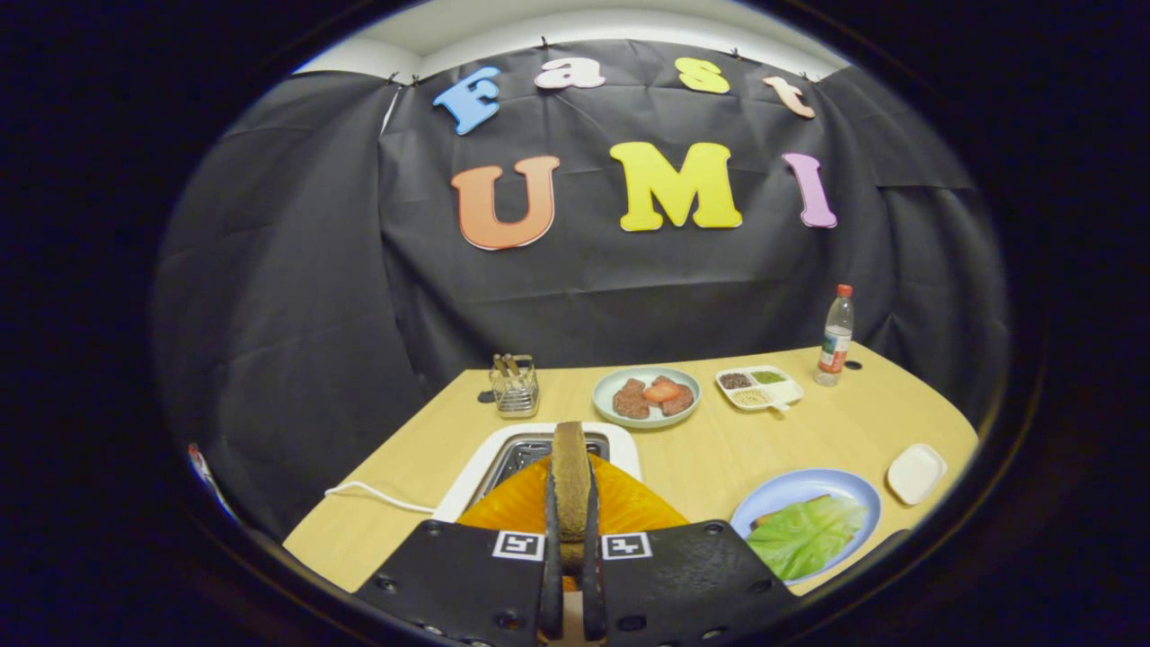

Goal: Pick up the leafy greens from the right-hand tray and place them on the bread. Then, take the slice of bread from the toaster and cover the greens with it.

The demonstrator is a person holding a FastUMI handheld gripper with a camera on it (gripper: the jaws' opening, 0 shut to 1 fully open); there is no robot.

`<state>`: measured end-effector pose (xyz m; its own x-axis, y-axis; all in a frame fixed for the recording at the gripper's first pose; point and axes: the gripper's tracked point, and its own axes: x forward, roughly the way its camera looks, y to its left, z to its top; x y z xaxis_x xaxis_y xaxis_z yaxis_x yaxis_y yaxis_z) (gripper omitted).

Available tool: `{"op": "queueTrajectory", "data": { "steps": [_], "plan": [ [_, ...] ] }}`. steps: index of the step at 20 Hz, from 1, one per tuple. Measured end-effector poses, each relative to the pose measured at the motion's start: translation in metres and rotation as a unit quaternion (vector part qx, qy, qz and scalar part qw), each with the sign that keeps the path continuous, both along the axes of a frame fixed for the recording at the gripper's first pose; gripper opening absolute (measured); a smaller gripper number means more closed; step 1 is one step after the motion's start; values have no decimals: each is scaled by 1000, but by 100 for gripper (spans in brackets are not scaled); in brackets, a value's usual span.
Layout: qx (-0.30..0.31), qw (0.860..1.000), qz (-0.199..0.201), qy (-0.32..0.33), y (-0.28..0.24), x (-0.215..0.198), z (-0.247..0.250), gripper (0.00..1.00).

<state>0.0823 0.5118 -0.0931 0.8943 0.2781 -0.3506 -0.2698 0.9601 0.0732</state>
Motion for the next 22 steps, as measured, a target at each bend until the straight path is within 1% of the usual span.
{"op": "queueTrajectory", "data": {
  "steps": [5, 8, 12, 15, 18, 22],
  "plan": [
    [30, 998, 20, -48, -1, -11, 51, 8],
    [55, 996, 30, -60, -3, -16, 78, 8],
    [75, 994, 28, -76, -27, -24, 101, 8],
    [77, 993, 9, -90, -60, -26, 104, 8],
    [77, 992, -16, -95, -96, -22, 95, 8],
    [58, 992, -57, -101, -148, -12, 66, 8]
  ]
}}
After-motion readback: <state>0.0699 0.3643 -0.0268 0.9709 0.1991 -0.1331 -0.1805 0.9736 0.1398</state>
